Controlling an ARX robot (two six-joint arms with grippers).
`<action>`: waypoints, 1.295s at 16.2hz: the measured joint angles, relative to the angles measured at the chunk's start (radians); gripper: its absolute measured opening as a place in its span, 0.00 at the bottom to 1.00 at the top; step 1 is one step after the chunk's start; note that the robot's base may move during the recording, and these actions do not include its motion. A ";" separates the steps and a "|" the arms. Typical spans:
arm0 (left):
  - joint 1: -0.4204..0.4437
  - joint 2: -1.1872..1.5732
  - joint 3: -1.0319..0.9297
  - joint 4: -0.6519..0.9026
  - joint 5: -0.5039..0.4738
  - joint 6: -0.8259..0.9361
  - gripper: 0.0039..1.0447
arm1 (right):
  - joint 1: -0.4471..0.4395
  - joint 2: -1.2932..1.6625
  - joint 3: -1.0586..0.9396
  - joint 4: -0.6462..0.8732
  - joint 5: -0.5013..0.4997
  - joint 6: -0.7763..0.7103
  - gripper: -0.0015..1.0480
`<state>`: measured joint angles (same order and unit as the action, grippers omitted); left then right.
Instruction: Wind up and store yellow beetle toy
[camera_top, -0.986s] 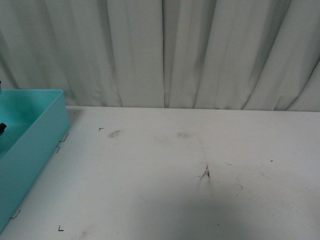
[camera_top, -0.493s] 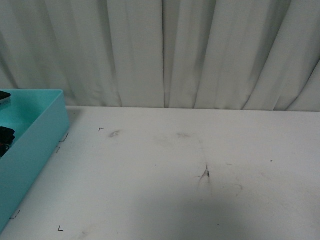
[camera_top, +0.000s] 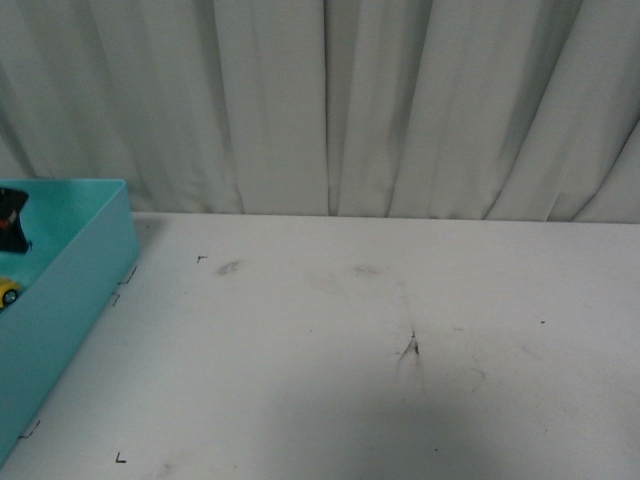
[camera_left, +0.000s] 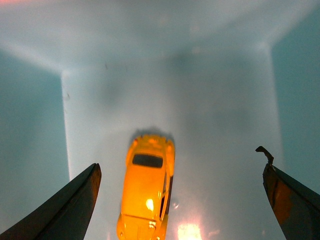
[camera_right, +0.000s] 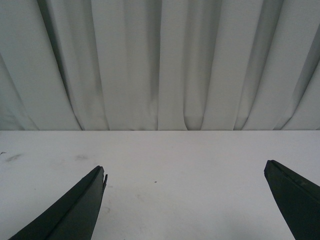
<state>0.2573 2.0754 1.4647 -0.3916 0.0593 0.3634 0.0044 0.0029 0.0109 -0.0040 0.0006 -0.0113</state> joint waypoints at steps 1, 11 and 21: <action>0.007 -0.060 -0.012 0.035 0.051 -0.035 0.94 | 0.000 0.000 0.000 0.000 0.000 0.000 0.94; -0.073 -1.146 -0.769 0.657 0.146 -0.314 0.56 | 0.000 0.000 0.000 0.000 0.000 0.000 0.94; -0.150 -1.355 -1.135 0.761 0.052 -0.361 0.02 | 0.000 0.000 0.000 0.000 0.000 0.000 0.94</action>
<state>0.1074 0.7200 0.3302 0.3695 0.1116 0.0025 0.0044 0.0029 0.0109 -0.0040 0.0006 -0.0113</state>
